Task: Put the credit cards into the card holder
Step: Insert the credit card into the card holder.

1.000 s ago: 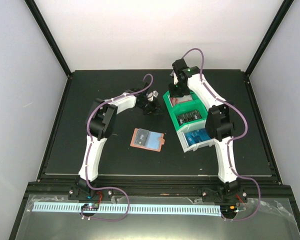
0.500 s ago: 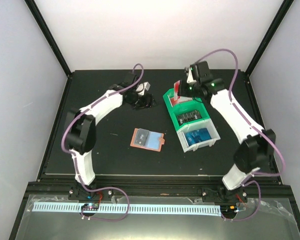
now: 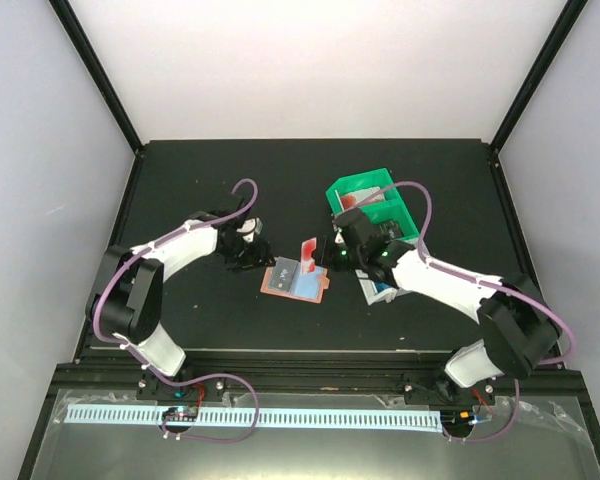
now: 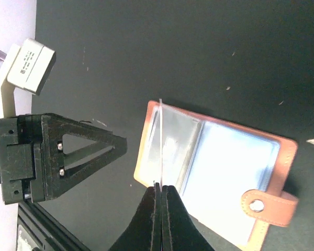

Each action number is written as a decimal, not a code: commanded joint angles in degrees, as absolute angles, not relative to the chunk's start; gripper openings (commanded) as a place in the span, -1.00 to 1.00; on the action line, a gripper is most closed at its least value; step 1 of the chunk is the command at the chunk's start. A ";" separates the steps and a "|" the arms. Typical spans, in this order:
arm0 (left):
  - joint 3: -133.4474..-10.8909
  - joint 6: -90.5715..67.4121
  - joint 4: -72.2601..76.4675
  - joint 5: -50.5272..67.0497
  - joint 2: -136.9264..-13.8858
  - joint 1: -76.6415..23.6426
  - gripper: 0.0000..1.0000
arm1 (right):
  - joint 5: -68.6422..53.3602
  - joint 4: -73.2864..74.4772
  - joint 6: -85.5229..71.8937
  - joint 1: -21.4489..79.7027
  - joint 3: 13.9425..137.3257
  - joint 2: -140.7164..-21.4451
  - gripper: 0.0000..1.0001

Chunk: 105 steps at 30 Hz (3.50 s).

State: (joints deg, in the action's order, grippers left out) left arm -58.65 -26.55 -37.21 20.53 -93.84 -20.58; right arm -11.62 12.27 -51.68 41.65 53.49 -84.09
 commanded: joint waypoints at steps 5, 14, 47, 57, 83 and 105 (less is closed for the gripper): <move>-55.15 -27.81 -35.01 16.20 -92.74 -20.48 0.18 | -2.69 -7.68 -66.05 47.48 45.08 -88.76 -0.98; -52.65 -31.71 -34.59 12.32 -93.34 -20.56 0.25 | 0.32 -21.69 -70.95 49.49 37.68 -93.88 -0.98; -54.80 -30.53 -33.30 16.71 -99.92 -21.58 -0.02 | -2.01 -34.30 -71.80 49.57 30.67 -93.26 -0.98; -46.28 -32.53 -29.84 24.52 -95.64 -22.98 -0.26 | -2.72 -31.19 -71.33 48.41 32.12 -94.13 -0.98; -46.46 -31.85 -29.79 21.72 -96.24 -23.29 -0.34 | -8.90 -29.98 -70.85 47.30 34.13 -100.30 -0.98; -46.57 -31.64 -29.47 21.67 -97.11 -23.54 -0.33 | -12.92 -32.03 -69.14 47.49 39.09 -108.98 -0.98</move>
State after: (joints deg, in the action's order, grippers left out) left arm -47.75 -31.97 -27.40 24.23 -94.26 -22.61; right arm -13.96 -33.87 -69.73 47.11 38.13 -106.59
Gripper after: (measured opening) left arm 0.335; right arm 0.010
